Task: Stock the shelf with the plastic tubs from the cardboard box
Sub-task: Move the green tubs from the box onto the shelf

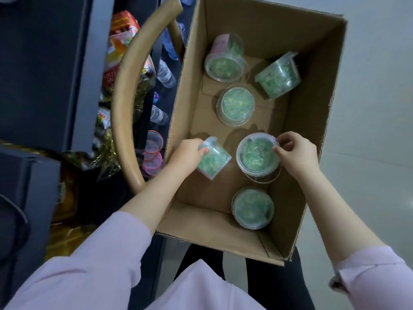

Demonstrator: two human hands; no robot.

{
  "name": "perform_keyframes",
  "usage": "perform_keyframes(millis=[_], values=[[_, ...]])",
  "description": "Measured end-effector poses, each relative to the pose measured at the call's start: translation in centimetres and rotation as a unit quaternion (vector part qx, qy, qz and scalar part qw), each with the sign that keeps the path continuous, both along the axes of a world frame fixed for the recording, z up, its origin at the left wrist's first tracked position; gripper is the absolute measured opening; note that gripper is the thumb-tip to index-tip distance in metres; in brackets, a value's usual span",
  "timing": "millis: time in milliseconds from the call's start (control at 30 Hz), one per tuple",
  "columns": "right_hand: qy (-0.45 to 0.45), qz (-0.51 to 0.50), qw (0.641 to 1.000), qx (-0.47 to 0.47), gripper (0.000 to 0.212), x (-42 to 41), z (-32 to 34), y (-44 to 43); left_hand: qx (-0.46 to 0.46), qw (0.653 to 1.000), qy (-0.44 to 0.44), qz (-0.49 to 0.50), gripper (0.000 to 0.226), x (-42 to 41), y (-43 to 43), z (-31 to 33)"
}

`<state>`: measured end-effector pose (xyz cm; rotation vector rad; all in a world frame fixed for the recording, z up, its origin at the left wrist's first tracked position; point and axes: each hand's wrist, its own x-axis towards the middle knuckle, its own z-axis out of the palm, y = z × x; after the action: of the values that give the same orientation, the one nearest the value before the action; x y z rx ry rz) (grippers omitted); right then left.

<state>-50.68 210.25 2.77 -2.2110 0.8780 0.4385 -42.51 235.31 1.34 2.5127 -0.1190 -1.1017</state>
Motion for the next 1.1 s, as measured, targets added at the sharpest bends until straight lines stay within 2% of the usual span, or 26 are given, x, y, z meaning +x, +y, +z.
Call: perform_keyframes(millis=[67, 200, 333, 467, 633, 833, 1100], values=[[-0.036, -0.020, 0.999, 0.011, 0.020, -0.2, 1.4, -0.6, -0.037, 0.998, -0.019, 0.048, 0.022, -1.2, 0.3, 1.2], [-0.091, -0.098, 0.986, 0.103, 0.026, -1.2, 4.7, -2.8, -0.108, 0.981, -0.081, 0.141, 0.027, -4.1, 0.5, 5.6], [-0.151, -0.086, 0.964, 0.200, 0.023, -3.2, 9.7, -4.9, -0.148, 0.944, -0.131, 0.264, 0.033, -8.7, 0.0, 11.9], [-0.199, -0.043, 0.947, 0.249, 0.023, -3.5, 18.3, -6.6, -0.185, 0.878, -0.221, 0.383, 0.036, -14.9, -1.1, 20.8], [-0.261, 0.086, 0.917, 0.290, 0.026, -3.2, 31.3, -4.6, -0.238, 0.775, -0.330, 0.484, 0.043, -23.1, -1.6, 31.8], [-0.325, 0.203, 0.857, 0.345, 0.022, -5.0, 43.2, 3.7, -0.158, 0.699, -0.537, 0.444, 0.036, -29.2, 2.3, 42.8], [-0.342, 0.260, 0.801, 0.416, 0.018, -11.4, 50.2, 17.9, -0.053, 0.635, -0.665, 0.389, 0.033, -39.1, 13.0, 51.9]])
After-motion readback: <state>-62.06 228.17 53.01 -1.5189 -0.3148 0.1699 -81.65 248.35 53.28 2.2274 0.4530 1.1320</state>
